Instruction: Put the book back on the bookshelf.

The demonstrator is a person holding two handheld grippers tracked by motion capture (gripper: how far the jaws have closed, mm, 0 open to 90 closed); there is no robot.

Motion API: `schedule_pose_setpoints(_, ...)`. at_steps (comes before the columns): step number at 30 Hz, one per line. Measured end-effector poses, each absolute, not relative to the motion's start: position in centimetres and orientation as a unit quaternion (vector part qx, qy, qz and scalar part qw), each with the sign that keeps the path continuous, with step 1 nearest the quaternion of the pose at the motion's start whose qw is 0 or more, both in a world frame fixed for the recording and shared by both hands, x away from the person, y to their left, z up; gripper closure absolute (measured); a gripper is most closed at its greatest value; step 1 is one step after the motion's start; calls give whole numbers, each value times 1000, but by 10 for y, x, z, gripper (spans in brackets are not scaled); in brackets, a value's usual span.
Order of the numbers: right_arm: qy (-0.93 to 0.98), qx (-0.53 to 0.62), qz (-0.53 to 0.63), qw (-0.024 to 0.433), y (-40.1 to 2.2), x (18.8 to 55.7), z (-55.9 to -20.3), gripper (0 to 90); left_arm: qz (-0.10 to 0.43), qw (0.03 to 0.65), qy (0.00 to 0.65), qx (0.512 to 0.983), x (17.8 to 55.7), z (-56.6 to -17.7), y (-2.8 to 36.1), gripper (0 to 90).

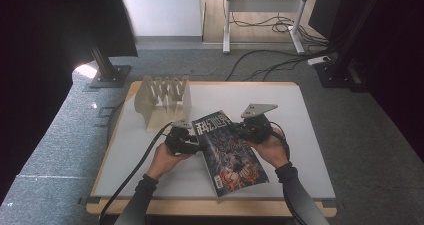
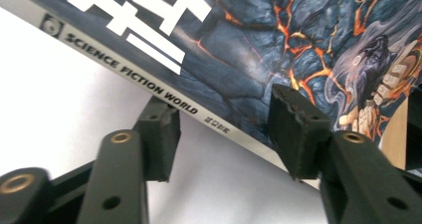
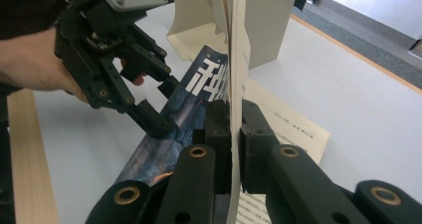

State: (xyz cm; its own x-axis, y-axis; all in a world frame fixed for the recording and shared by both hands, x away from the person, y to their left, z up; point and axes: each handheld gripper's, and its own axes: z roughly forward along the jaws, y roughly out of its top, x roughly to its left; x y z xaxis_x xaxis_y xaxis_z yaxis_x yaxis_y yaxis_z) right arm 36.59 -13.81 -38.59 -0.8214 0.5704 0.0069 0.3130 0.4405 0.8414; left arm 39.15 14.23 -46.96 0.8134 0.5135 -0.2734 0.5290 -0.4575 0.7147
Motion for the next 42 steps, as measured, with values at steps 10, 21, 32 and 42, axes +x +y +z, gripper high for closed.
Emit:
schedule_pose_setpoints(10, 834, 274, 455, 152, -145, 368, -384, 829, -14, 431, 299, 851, 389, -448, 142, 624)
schedule_pose_setpoints(21, 819, 290, 463, 178, -158, 372, -374, 823, 59, 459, 255, 849, 374, -404, 146, 733)
schedule_pose_setpoints(32, 806, 283, 480, 198, -165, 366, -365, 825, 163, 445, 199, 858, 348, -379, 148, 818)
schedule_pose_setpoints(42, 804, 278, 492, 187, -173, 363, -371, 815, 154, 445, 197, 860, 351, -373, 139, 755)
